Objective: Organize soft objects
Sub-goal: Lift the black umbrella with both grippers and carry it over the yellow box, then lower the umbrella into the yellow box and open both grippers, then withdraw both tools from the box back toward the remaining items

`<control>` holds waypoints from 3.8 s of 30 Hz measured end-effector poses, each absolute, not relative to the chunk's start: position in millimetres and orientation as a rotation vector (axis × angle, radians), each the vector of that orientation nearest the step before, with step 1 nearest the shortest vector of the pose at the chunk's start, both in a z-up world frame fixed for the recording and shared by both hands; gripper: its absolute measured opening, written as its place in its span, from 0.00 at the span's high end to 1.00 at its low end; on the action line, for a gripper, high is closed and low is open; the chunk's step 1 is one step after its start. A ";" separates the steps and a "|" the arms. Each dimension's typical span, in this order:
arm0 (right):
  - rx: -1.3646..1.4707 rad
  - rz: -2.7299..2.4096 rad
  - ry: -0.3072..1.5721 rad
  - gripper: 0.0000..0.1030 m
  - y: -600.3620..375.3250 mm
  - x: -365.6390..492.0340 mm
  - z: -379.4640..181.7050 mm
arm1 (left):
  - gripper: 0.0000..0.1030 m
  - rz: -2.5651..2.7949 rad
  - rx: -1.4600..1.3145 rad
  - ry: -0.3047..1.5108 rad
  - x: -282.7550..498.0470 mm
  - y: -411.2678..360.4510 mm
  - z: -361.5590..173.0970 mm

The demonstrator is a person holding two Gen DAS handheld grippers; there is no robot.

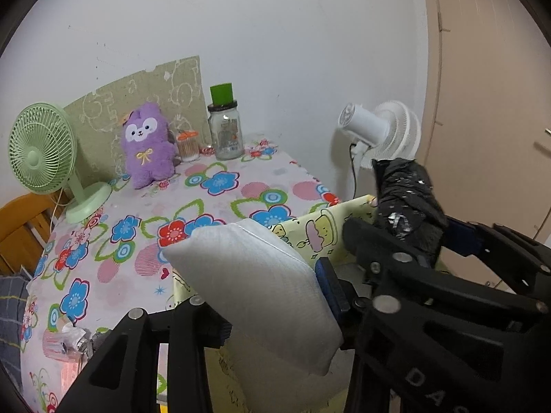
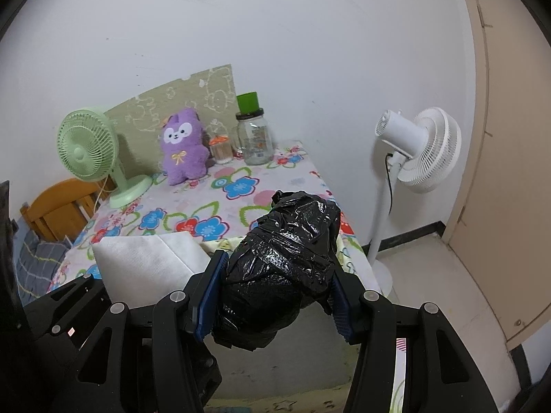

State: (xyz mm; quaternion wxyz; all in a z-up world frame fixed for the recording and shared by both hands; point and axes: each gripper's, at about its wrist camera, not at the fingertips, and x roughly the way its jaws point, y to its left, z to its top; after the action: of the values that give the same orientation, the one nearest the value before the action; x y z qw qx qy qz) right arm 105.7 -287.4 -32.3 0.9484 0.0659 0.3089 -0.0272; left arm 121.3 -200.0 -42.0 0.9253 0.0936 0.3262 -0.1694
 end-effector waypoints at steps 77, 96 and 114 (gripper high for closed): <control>0.046 0.012 0.534 0.06 -188.8 51.7 -7.1 | 0.01 -0.277 0.120 0.563 54.6 -95.1 -14.9; 0.056 0.019 0.515 0.05 -145.2 35.4 -15.4 | 0.01 -0.222 0.092 0.532 35.6 -50.4 -22.0; 0.032 0.054 0.568 0.05 -103.6 42.3 -47.3 | 0.01 -0.179 0.011 0.569 36.7 -7.9 -56.0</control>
State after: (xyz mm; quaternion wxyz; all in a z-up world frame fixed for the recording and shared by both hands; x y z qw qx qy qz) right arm 42.3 -103.6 -47.3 0.9594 0.0160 0.2802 0.0266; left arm 36.6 -7.9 -56.0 0.9558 0.0053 0.2802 -0.0884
